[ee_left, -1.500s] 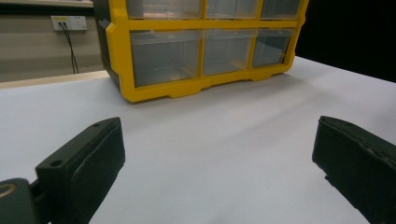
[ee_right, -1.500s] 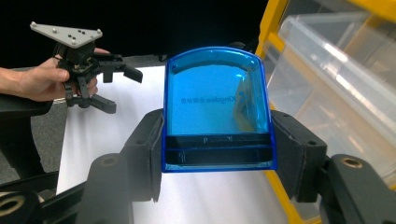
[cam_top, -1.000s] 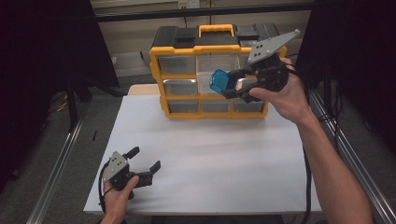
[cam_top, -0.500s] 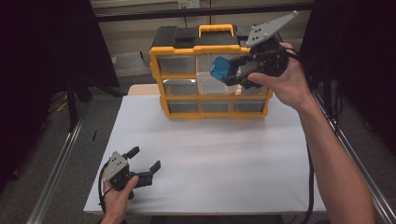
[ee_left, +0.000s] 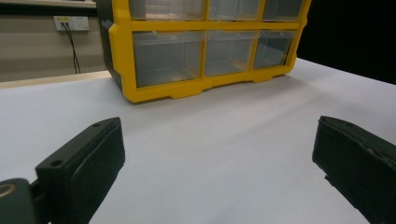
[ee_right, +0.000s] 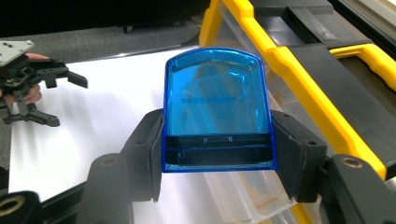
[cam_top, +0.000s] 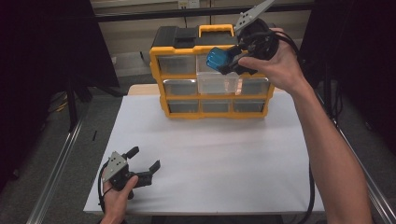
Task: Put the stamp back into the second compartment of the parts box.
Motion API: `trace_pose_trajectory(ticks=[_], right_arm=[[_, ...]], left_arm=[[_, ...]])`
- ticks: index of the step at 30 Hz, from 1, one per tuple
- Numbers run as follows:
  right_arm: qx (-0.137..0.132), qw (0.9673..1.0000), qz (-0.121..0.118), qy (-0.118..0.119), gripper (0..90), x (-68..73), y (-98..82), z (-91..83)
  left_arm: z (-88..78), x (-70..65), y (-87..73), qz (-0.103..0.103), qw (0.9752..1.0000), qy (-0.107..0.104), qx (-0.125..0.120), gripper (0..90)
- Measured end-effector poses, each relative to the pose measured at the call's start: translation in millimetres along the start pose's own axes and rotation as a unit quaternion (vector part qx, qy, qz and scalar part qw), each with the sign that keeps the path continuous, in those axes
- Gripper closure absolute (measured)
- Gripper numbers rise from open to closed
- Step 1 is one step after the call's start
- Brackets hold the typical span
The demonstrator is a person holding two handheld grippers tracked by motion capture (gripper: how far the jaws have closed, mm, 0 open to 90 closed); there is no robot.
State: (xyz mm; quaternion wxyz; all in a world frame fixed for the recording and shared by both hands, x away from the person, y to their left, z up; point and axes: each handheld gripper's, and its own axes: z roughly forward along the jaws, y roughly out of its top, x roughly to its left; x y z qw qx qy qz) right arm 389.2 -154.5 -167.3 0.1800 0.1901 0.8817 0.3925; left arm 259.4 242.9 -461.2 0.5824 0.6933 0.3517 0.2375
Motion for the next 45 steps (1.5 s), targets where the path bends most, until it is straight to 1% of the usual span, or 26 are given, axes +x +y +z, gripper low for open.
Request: trace_pose_trajectory(ticks=[1, 3, 4, 5, 6, 12, 13, 15, 16, 17, 20, 21, 22, 23, 26, 27, 29, 31, 34, 35, 39, 40, 41, 42, 43, 45], right_arm=[[0.004, 1.0000, 0.001, 0.004, 41.7, -3.6, 1.6, 1.8], [0.010, 0.9999, 0.008, 0.003, 41.7, -8.0, 3.8, 4.7], [0.013, 0.9999, 0.008, 0.003, 41.6, -9.5, 4.6, 6.0], [0.017, 0.9998, 0.010, 0.006, 41.7, -11.6, 5.6, 7.4], [0.020, 0.9997, 0.013, 0.007, 41.6, -13.5, 6.8, 8.9], [0.046, 0.9985, 0.027, -0.004, 41.7, -26.0, 13.7, 14.6], [0.050, 0.9983, 0.029, -0.009, 41.6, -27.9, 14.4, 15.4], [0.059, 0.9973, 0.038, -0.018, 41.6, -32.4, 14.8, 17.2], [0.064, 0.9970, 0.041, -0.015, 41.6, -34.9, 14.6, 18.4], [0.068, 0.9967, 0.042, -0.014, 41.6, -36.8, 14.4, 20.1], [0.082, 0.9954, 0.048, -0.011, 41.6, -39.0, 13.6, 25.4], [0.086, 0.9950, 0.051, -0.006, 41.6, -39.1, 12.9, 27.5], [0.095, 0.9940, 0.055, -0.007, 41.6, -38.6, 12.7, 29.7], [0.100, 0.9936, 0.054, -0.006, 41.7, -38.3, 12.7, 31.8], [0.108, 0.9927, 0.054, 0.002, 41.6, -38.9, 12.5, 35.6], [0.112, 0.9919, 0.060, 0.005, 41.6, -38.9, 12.3, 37.0], [0.118, 0.9911, 0.061, 0.008, 41.6, -40.7, 10.8, 38.6], [0.118, 0.9907, 0.067, 0.014, 41.6, -42.1, 10.4, 38.7], [0.127, 0.9894, 0.069, 0.007, 41.6, -45.2, 11.0, 39.0], [0.133, 0.9885, 0.071, 0.008, 41.6, -46.6, 11.1, 39.5], [0.150, 0.9855, 0.078, 0.009, 41.6, -51.4, 9.6, 46.5], [0.151, 0.9853, 0.079, 0.010, 41.6, -51.9, 9.3, 47.7], [0.153, 0.9847, 0.082, 0.011, 41.6, -52.3, 8.9, 48.8], [0.155, 0.9845, 0.082, 0.013, 41.6, -53.0, 8.5, 49.7], [0.156, 0.9840, 0.084, 0.013, 41.6, -53.2, 8.3, 50.5], [0.154, 0.9844, 0.085, 0.012, 41.6, -53.5, 8.8, 50.2]], left_arm=[[0.0, -0.4, 0.2, 0.000, 1.0000, 0.003, 0.001, 2.7], [-0.7, 0.4, 0.4, 0.005, 1.0000, 0.004, 0.003, 2.7], [-0.5, -0.3, 0.2, -0.001, 1.0000, 0.005, 0.001, 2.7], [-0.4, 0.3, 0.0, -0.001, 1.0000, -0.001, 0.001, 2.7], [-0.5, 0.3, 0.0, -0.002, 1.0000, 0.000, 0.001, 2.7], [-1.5, 0.8, 0.6, 0.001, 1.0000, 0.001, 0.000, 2.7], [-1.6, 1.1, 0.6, 0.002, 1.0000, 0.003, 0.000, 2.7], [-1.3, 1.2, 0.4, -0.001, 1.0000, 0.000, 0.001, 2.7], [-1.7, 1.3, 0.6, 0.002, 1.0000, 0.003, 0.001, 2.7], [-2.1, 1.4, 0.9, 0.002, 1.0000, -0.001, 0.000, 2.7], [-1.6, 0.8, 0.8, -0.005, 0.9999, -0.004, -0.008, 2.6], [-2.2, 1.8, 0.7, 0.004, 1.0000, 0.001, 0.001, 2.6], [-1.5, 1.3, 0.4, -0.003, 1.0000, -0.003, 0.001, 2.6], [-1.2, 1.2, 0.4, -0.003, 1.0000, -0.002, 0.000, 2.6], [-1.6, 0.6, 0.8, -0.001, 1.0000, -0.005, -0.002, 2.6], [-2.0, 0.9, 0.7, 0.000, 1.0000, -0.008, -0.003, 2.6], [-2.3, 1.1, 0.6, -0.001, 1.0000, -0.002, 0.000, 2.6], [-2.2, 1.7, 0.3, -0.004, 1.0000, -0.002, 0.000, 2.6], [-1.1, 1.3, 0.2, -0.007, 0.9999, -0.008, -0.002, 2.6], [-1.5, 1.3, 0.4, -0.002, 1.0000, -0.004, 0.001, 2.6], [-1.6, 1.1, 0.4, -0.002, 1.0000, -0.005, 0.001, 2.6], [-1.6, 1.2, 0.3, -0.005, 1.0000, -0.005, 0.001, 2.6], [-2.2, 2.5, 0.3, 0.002, 1.0000, -0.001, 0.002, 2.6], [-2.1, 2.2, 0.1, -0.003, 1.0000, -0.003, 0.001, 2.6], [-2.2, 2.7, 0.0, -0.002, 1.0000, -0.004, 0.002, 2.6], [-1.7, 2.2, 0.0, -0.003, 1.0000, -0.005, 0.001, 2.6]])
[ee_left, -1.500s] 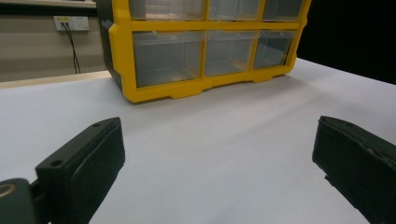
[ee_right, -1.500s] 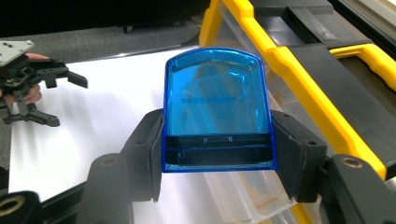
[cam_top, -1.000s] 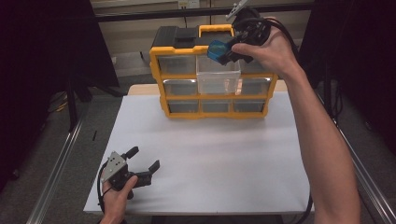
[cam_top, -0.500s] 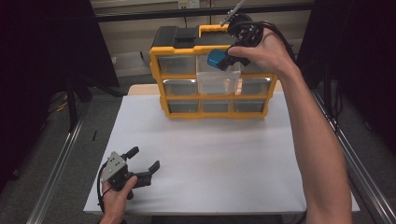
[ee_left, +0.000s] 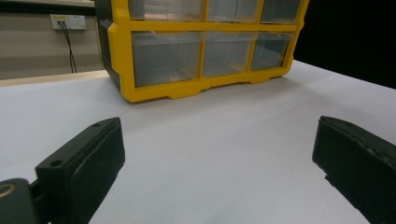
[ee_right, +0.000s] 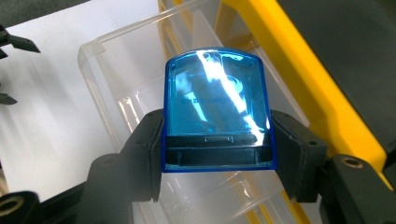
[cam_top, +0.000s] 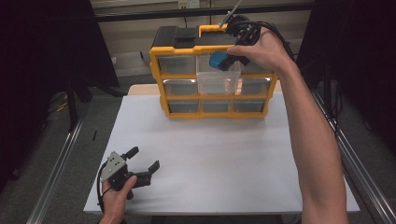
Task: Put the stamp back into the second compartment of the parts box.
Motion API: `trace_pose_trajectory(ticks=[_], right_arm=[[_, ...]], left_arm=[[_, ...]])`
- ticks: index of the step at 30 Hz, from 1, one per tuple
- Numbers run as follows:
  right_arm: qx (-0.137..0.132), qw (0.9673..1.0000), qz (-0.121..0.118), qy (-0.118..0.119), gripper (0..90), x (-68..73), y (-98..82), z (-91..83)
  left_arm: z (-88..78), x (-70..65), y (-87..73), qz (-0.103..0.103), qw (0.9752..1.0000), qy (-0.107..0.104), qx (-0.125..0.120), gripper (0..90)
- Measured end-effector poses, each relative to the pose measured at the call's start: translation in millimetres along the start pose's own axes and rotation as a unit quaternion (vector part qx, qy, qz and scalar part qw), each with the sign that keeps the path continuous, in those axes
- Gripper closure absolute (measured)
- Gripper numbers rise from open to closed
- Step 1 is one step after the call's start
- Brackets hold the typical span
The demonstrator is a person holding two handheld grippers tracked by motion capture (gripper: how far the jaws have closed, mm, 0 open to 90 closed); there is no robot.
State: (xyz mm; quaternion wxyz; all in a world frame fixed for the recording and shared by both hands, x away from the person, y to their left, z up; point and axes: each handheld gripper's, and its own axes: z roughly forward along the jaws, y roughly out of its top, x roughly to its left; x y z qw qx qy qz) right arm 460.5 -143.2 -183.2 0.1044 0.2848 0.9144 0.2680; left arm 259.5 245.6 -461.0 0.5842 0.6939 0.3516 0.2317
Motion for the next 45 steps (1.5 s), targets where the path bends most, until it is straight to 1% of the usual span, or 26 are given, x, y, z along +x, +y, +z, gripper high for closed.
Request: trace_pose_trajectory(ticks=[1, 2, 3, 5, 7, 8, 9, 11, 13, 14, 15, 18, 21, 23, 25, 26, 27, 28, 29, 30, 31, 34, 35, 37, 41, 45], right_arm=[[-0.003, 1.0000, 0.001, 0.003, 41.5, 0.4, 0.1, 0.1], [-0.004, 1.0000, 0.002, 0.003, 41.5, 1.2, 0.7, 0.4], [-0.001, 1.0000, 0.002, -0.001, 41.5, 1.4, 1.5, 0.7], [-0.002, 1.0000, 0.005, 0.000, 41.3, 1.6, 2.1, 0.6], [-0.003, 1.0000, 0.008, 0.003, 41.0, 0.8, 1.7, -0.2], [-0.006, 0.9999, 0.008, 0.000, 39.5, 0.5, 1.4, -0.7], [-0.013, 0.9999, 0.006, 0.002, 35.5, -0.2, 0.4, -2.2], [-0.031, 0.9995, 0.007, 0.002, 30.5, -1.5, -0.6, -5.0], [-0.027, 0.9996, 0.012, 0.004, 25.5, -2.0, -1.5, -6.0], [-0.023, 0.9997, 0.013, -0.002, 21.8, -1.8, -1.9, -6.4], [-0.026, 0.9995, 0.017, -0.004, 20.2, -1.6, -2.4, -6.4], [-0.030, 0.9994, 0.016, -0.006, 13.6, -1.0, -3.4, -5.7], [-0.031, 0.9994, 0.013, -0.002, 10.4, 2.5, -5.5, -5.3], [-0.038, 0.9992, 0.009, -0.005, 9.5, 4.2, -8.0, -6.0], [-0.038, 0.9991, 0.014, -0.008, 7.6, 4.5, -10.8, -6.1], [-0.040, 0.9990, 0.016, -0.011, 7.0, 4.9, -12.1, -6.1], [-0.043, 0.9989, 0.014, -0.013, 6.9, 4.7, -13.4, -6.3], [-0.045, 0.9987, 0.016, -0.015, 6.6, 4.8, -14.7, -6.3], [-0.047, 0.9987, 0.016, -0.014, 6.5, 5.2, -16.0, -6.4], [-0.050, 0.9986, 0.011, -0.016, 6.5, 5.3, -17.0, -6.8], [-0.053, 0.9984, 0.011, -0.019, 6.6, 6.0, -17.8, -7.4], [-0.066, 0.9977, -0.001, -0.018, 6.4, 5.6, -20.1, -9.5], [-0.066, 0.9977, 0.001, -0.015, 6.6, 5.6, -20.9, -9.6], [-0.067, 0.9976, 0.001, -0.019, 6.1, 5.1, -23.1, -8.7], [-0.081, 0.9965, 0.002, -0.023, 5.0, 2.5, -29.7, -8.0], [-0.081, 0.9965, 0.004, -0.021, 5.4, 2.4, -36.4, -6.3]], left_arm=[[0.6, -0.5, 0.0, -0.004, 1.0000, -0.007, -0.003, 2.6], [0.3, -0.9, 0.3, -0.002, 1.0000, -0.001, -0.001, 2.6], [0.0, -0.8, 0.4, 0.001, 1.0000, 0.000, 0.001, 2.6], [-0.4, -0.7, 0.4, 0.004, 1.0000, 0.000, 0.001, 2.6], [-0.4, -0.9, 0.3, 0.000, 1.0000, 0.001, -0.001, 2.6], [-1.0, 0.2, 0.5, 0.006, 1.0000, 0.004, 0.002, 2.6], [-0.7, -0.2, 0.3, 0.001, 1.0000, 0.001, 0.000, 2.6], [-0.8, 0.0, 0.3, 0.001, 1.0000, 0.000, -0.001, 2.6], [-0.2, -0.2, 0.4, 0.002, 1.0000, 0.002, -0.001, 2.6], [0.1, -0.7, 0.3, 0.000, 1.0000, -0.001, 0.000, 2.6], [-0.2, -0.7, 0.3, 0.002, 1.0000, -0.001, 0.001, 2.6], [-0.1, -1.2, 0.2, 0.003, 1.0000, 0.000, 0.000, 2.6], [-0.5, -0.6, 0.1, 0.003, 1.0000, 0.002, 0.002, 2.6], [0.5, -0.2, -0.4, 0.000, 1.0000, 0.002, 0.000, 2.6], [0.7, 0.1, -0.2, 0.001, 1.0000, 0.001, 0.001, 2.7], [0.8, -0.4, 0.3, -0.001, 1.0000, 0.005, -0.003, 2.6], [0.2, 0.7, 0.7, 0.003, 1.0000, -0.002, -0.001, 2.6], [0.0, 0.6, 1.2, 0.001, 1.0000, 0.004, -0.002, 2.6], [-0.4, 1.4, 1.4, 0.003, 1.0000, 0.006, -0.001, 2.6], [0.2, 2.1, 1.4, 0.001, 1.0000, 0.007, -0.001, 2.6], [0.8, 2.4, 1.3, -0.002, 1.0000, 0.008, -0.001, 2.6], [1.8, 2.4, 1.4, -0.001, 1.0000, 0.009, 0.001, 2.7], [2.1, 2.2, 1.1, 0.000, 0.9999, 0.011, 0.000, 2.6], [2.2, 2.9, 0.3, -0.001, 1.0000, 0.004, 0.004, 2.6], [1.3, 2.6, 0.1, -0.003, 0.9999, 0.010, 0.003, 2.6], [-0.6, 2.3, 0.2, -0.001, 0.9999, 0.010, 0.002, 2.6]])
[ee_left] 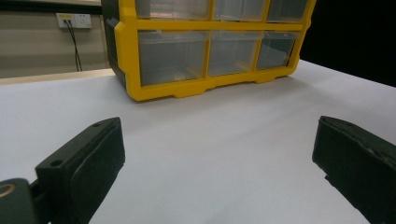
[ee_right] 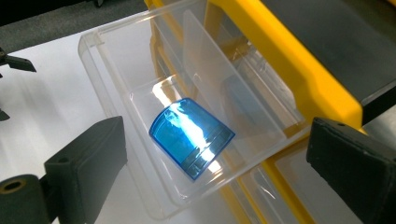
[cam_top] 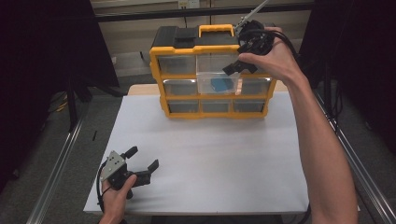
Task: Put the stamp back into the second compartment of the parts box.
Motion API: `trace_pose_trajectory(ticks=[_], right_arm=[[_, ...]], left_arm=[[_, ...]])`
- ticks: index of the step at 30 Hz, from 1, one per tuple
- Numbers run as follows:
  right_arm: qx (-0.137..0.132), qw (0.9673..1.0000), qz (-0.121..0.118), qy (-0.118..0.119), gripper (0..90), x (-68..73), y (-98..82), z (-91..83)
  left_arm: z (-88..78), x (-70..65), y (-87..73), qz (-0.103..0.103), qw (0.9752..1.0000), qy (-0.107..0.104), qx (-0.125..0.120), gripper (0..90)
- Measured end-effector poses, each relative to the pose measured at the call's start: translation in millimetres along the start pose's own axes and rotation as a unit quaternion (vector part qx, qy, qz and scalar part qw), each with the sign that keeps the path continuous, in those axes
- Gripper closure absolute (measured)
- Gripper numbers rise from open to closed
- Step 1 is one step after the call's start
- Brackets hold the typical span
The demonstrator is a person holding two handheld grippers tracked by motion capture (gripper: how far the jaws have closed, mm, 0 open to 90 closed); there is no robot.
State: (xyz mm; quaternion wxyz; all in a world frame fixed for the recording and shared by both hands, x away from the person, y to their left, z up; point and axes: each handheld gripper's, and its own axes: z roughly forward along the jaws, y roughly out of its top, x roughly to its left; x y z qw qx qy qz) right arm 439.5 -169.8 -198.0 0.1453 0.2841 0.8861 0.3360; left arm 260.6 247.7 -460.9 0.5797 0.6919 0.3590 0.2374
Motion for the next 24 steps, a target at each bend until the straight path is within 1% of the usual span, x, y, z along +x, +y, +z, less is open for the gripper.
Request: trace_pose_trajectory(ticks=[1, 2, 3, 5, 6, 9, 10, 11, 13, 14, 15, 18, 21, 22, 23, 24], right_arm=[[-0.004, 1.0000, -0.003, -0.002, 6.0, -0.2, -1.9, -0.1], [-0.007, 1.0000, -0.001, -0.003, 6.1, 0.1, -3.1, -1.1], [-0.013, 0.9999, -0.001, -0.005, 6.3, 0.4, -4.9, -2.5], [-0.026, 0.9997, -0.003, -0.003, 6.0, -0.3, -9.2, -5.0], [-0.028, 0.9996, -0.001, -0.001, 6.2, -0.7, -11.9, -5.5], [-0.027, 0.9996, 0.006, -0.007, 4.9, -0.9, -20.5, -6.7], [-0.028, 0.9996, 0.004, -0.006, 5.0, -1.0, -22.1, -7.0], [-0.029, 0.9995, 0.006, -0.008, 5.0, -0.3, -23.8, -7.3], [-0.029, 0.9995, 0.004, -0.010, 4.6, 0.7, -25.4, -7.3], [-0.030, 0.9994, 0.008, -0.012, 4.7, 2.2, -25.6, -6.7], [-0.032, 0.9995, 0.003, -0.003, 5.3, 2.6, -26.7, -6.1], [-0.031, 0.9995, 0.003, -0.003, 5.0, 3.3, -33.2, -1.4], [-0.028, 0.9995, 0.011, -0.003, 5.2, 2.5, -41.0, 3.5], [-0.030, 0.9995, 0.011, -0.003, 5.1, 2.3, -43.5, 4.5], [-0.032, 0.9994, 0.015, -0.001, 4.9, 2.0, -45.7, 4.9], [-0.035, 0.9993, 0.015, -0.002, 4.7, 2.0, -47.9, 6.1]], left_arm=[[-0.5, 0.3, 0.1, 0.002, 1.0000, 0.002, 0.000, 2.7], [-0.8, -0.2, 0.1, -0.002, 1.0000, 0.003, -0.004, 2.7], [-2.2, 0.3, 0.3, 0.001, 1.0000, 0.004, -0.002, 2.7], [-2.9, 0.2, -0.3, 0.001, 1.0000, 0.005, -0.002, 2.6], [-3.8, 1.1, -0.8, 0.006, 1.0000, 0.007, 0.002, 2.6], [-3.8, 0.7, -1.0, -0.001, 1.0000, 0.003, -0.001, 2.7], [-4.2, 1.2, -0.6, 0.004, 1.0000, 0.002, 0.002, 2.7], [-2.8, 0.0, -0.6, -0.001, 1.0000, 0.003, -0.003, 2.6], [-1.7, -0.2, -1.2, 0.001, 1.0000, 0.000, 0.003, 2.6], [-1.3, -0.5, -1.7, 0.002, 1.0000, 0.000, 0.005, 2.6], [-1.1, -1.2, -2.0, 0.003, 1.0000, -0.003, 0.005, 2.6], [-1.3, -2.6, -2.2, 0.003, 1.0000, -0.005, 0.005, 2.6], [-1.1, -1.8, -1.9, 0.004, 1.0000, -0.002, 0.005, 2.6], [-1.0, -1.6, -1.9, 0.001, 1.0000, -0.008, 0.003, 2.7], [-1.3, -1.5, -1.6, 0.003, 1.0000, -0.008, 0.002, 2.6], [-1.7, -1.8, -1.3, 0.004, 1.0000, -0.002, 0.004, 2.6]])
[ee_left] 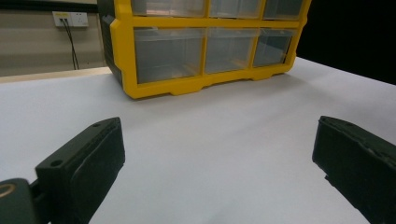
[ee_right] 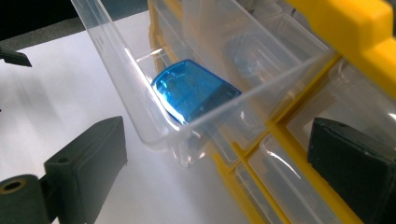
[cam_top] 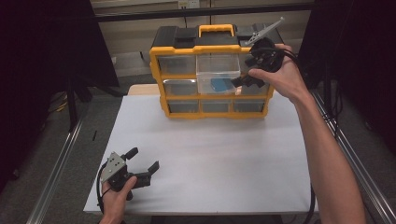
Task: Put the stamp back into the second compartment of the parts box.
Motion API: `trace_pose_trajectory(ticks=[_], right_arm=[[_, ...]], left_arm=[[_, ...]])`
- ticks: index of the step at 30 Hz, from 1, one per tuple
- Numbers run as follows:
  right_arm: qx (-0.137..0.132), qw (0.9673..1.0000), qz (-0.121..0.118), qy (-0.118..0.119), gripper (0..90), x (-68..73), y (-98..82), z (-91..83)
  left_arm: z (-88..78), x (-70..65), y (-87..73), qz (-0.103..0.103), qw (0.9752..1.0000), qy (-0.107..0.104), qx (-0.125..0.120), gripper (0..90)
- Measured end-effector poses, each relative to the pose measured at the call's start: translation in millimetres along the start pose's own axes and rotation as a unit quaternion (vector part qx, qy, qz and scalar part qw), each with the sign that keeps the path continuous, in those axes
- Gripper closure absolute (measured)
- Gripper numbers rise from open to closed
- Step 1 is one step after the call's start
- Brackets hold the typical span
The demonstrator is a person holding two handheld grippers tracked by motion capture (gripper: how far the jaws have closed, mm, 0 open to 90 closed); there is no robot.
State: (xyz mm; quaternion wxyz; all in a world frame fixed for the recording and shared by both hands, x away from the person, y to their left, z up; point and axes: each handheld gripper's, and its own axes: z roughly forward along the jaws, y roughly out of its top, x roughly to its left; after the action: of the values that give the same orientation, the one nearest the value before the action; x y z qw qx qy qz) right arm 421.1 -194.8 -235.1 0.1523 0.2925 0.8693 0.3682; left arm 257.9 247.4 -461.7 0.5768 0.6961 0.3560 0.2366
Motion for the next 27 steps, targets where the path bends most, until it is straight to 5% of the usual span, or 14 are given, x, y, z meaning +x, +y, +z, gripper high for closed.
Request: trace_pose_trajectory(ticks=[27], right_arm=[[-0.020, 0.9997, 0.010, -0.011, 5.2, 28.1, -46.8, 35.0]], left_arm=[[-0.7, -0.1, -0.8, -0.005, 1.0000, 0.002, 0.000, 2.6]])
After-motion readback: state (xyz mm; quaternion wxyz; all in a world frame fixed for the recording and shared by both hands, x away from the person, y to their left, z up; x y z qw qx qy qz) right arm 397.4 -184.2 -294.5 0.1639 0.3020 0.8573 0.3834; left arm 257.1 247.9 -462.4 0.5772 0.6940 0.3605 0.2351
